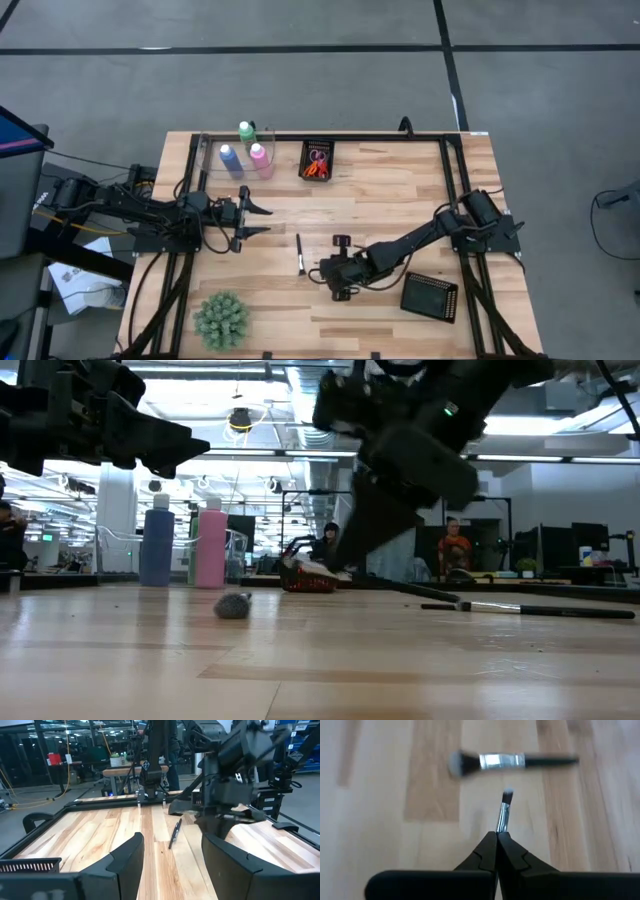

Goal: Pick & Place Paint Supplies
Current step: Put the black paint brush into the bottom black bin

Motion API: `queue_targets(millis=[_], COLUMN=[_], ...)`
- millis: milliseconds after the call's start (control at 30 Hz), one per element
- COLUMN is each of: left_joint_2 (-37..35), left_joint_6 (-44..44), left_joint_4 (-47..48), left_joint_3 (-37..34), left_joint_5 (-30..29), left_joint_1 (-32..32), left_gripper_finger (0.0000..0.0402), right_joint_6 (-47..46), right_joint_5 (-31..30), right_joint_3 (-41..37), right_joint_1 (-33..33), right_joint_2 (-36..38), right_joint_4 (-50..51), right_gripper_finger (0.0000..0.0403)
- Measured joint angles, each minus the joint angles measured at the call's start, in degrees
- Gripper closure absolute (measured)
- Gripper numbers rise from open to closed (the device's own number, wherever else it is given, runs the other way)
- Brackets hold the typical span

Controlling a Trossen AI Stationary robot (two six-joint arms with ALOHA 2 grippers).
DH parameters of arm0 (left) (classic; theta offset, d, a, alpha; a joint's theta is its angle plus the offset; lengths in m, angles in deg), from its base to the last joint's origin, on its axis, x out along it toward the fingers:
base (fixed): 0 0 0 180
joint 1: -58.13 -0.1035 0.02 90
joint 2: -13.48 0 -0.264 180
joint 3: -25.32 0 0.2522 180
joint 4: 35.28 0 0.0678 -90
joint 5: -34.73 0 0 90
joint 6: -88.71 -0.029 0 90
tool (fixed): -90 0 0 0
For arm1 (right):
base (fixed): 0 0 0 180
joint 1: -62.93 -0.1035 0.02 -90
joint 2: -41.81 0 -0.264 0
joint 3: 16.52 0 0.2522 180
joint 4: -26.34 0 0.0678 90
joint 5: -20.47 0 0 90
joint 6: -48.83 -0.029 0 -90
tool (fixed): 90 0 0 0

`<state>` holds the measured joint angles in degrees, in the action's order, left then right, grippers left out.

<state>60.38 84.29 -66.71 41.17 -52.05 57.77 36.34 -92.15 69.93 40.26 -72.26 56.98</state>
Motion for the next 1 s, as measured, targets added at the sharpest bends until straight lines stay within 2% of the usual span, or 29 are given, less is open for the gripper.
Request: queue_targets(millis=[133,233,500,767,1000], left_joint_2=[0.0,0.0,0.0,0.0,4.81], left_joint_6=[0.02,0.2,0.39,3.42,6.55], left_joint_4=[0.02,0.02,0.0,-0.17,-7.12], left_joint_3=[0.0,0.0,0.0,-0.02,-0.04], left_joint_5=[0.0,0.0,4.02,5.23,5.37], left_joint_1=[0.02,0.02,0.02,0.02,0.73], left_gripper_finger=[0.0211,0.0211,0.0211,0.0211,0.0211], right_joint_6=[5.23,9.75,17.03,18.82,20.06], right_joint_5=[2.62,6.72,16.47,16.85,17.45], right_joint_3=[0.13,0.05,-9.31,-18.13,-23.47], right_joint_1=[0.3,0.86,4.69,7.33,8.31], right_joint_2=[0.69,0.65,0.71,0.67,1.59], right_joint_4=[-9.12,-17.72,-52.66,-73.64,-83.91], right_gripper_finger=[0.0402,0.0402,0.0403,0.0403,0.0403])
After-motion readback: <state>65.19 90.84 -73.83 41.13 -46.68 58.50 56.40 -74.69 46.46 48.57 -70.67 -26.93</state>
